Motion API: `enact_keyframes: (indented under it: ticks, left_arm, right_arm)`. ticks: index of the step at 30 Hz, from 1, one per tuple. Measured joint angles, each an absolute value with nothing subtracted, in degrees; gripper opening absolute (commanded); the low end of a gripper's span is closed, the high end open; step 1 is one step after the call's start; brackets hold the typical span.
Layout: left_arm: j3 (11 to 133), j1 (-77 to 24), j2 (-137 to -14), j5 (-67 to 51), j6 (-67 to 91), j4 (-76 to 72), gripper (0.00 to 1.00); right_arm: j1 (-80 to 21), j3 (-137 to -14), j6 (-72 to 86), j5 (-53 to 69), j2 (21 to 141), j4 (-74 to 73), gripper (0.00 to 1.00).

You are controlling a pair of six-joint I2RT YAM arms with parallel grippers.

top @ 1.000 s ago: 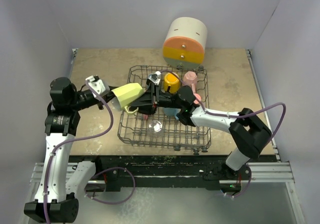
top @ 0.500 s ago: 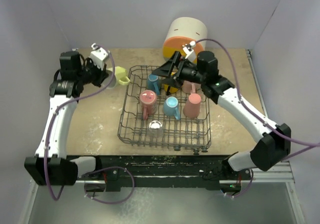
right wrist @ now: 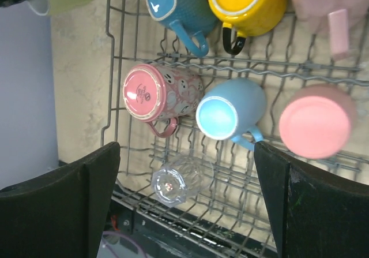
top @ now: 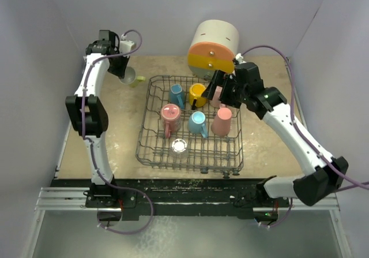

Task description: Unload the cups from the dish rack

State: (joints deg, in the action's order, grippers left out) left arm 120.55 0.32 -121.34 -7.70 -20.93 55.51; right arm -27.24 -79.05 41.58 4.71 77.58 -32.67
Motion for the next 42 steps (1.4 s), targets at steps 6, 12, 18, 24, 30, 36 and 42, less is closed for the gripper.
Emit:
enact_keyframes:
  ticks: [6, 12, 18, 24, 30, 36, 42]
  left_arm:
    - [138.0, 0.3, -136.2, -7.2, -19.6, 63.2, 0.0]
    - [140.0, 0.1, -140.1, -6.0, -19.1, 65.9, 0.0]
    - [140.0, -0.4, -140.6, -5.2, -19.0, 66.1, 0.0]
    - [138.7, -0.5, -140.4, -5.0, -18.6, 63.4, 0.64]
    - [137.5, -0.5, -139.2, -5.1, -17.2, 59.7, 0.86]
    - [135.5, -0.5, -131.4, -6.5, -16.9, 57.7, 0.95]
    - [124.7, -0.5, -113.3, -11.6, -17.0, 53.5, 0.99]
  right_arm:
    - [-27.2, -75.3, 38.7, 0.4, 68.7, -33.1, 0.96]
    - [-27.2, -74.7, 35.0, -2.3, 68.2, -34.0, 0.98]
    - [-27.3, -72.5, 31.5, -2.5, 69.3, -34.2, 0.99]
    - [-35.0, -71.7, 30.2, -7.9, 72.2, -33.9, 1.0]
    - [-47.9, -71.7, 30.9, -12.7, 80.6, -33.5, 1.0]
    - [-55.4, -73.5, 31.8, -16.2, 86.9, -33.4, 1.0]
    - [-59.8, -76.2, 32.1, -17.3, 92.7, -32.4, 1.0]
